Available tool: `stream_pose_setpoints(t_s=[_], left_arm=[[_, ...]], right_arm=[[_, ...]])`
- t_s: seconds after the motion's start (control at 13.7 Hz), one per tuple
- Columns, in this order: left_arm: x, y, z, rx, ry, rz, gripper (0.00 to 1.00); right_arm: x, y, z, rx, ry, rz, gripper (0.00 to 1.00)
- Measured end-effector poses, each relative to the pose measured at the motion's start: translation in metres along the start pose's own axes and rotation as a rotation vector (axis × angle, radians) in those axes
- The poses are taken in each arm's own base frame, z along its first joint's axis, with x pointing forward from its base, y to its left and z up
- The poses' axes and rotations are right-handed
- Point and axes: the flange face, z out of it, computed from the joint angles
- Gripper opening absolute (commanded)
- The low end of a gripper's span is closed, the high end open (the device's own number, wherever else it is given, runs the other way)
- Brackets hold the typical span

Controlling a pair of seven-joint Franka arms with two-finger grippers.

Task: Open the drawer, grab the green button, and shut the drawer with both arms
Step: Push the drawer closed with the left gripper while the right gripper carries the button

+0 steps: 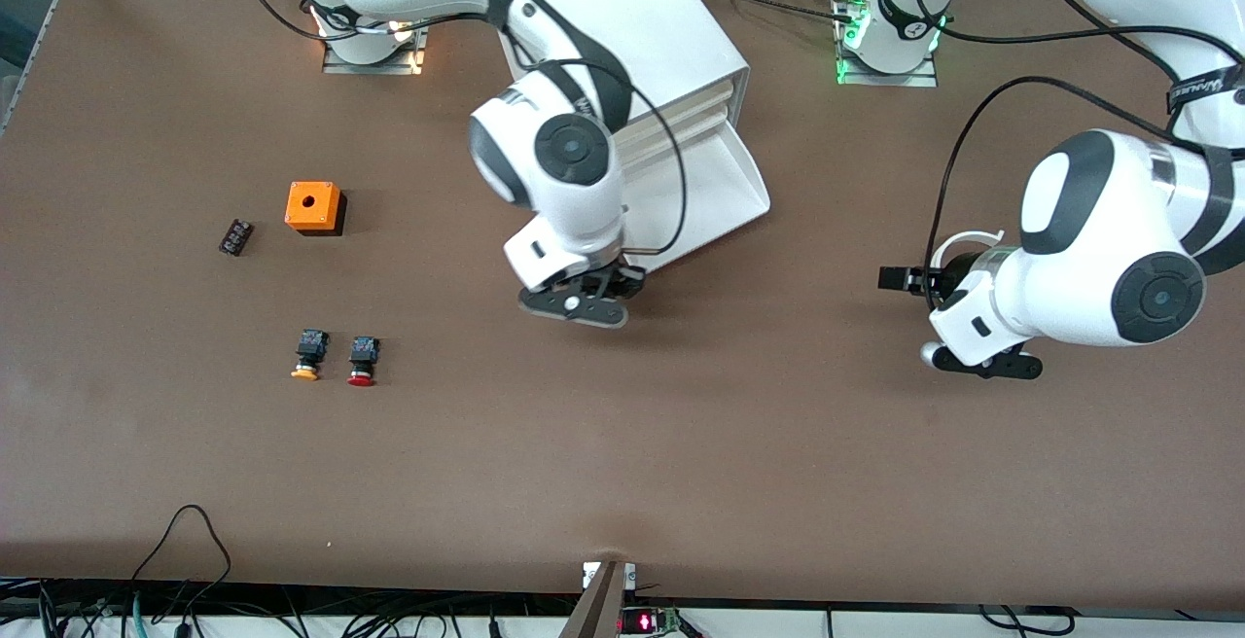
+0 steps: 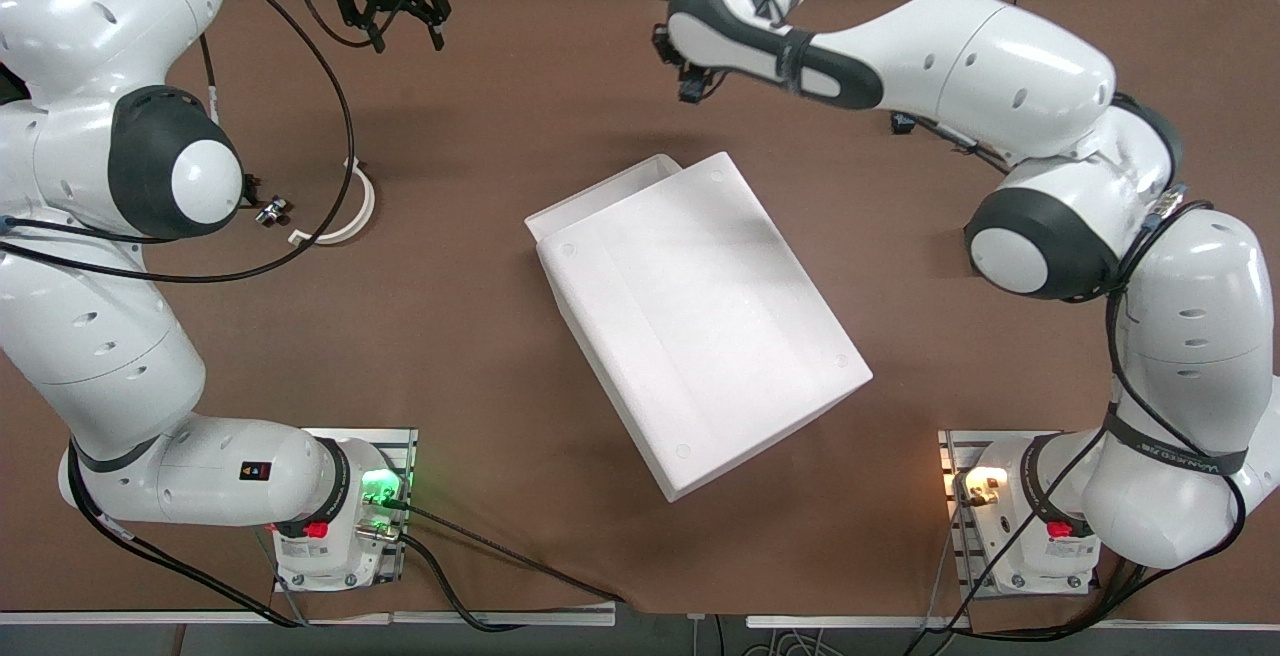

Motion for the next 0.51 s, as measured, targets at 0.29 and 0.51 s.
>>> stream_pose_setpoints(t_s=[0.29, 0.51], left_arm=[[0.007, 0.063, 0.059, -0.006, 0.043, -0.143, 1.00], [0.002, 0.101, 0.107, -0.039, 0.108, -0.215, 1.00]], right_arm=[[0.046, 0.076, -0.026, -0.051, -0.069, -0.196, 0.00], [0.074, 0.138, -0.022, -0.045, -0.141, -0.225, 0.00]])
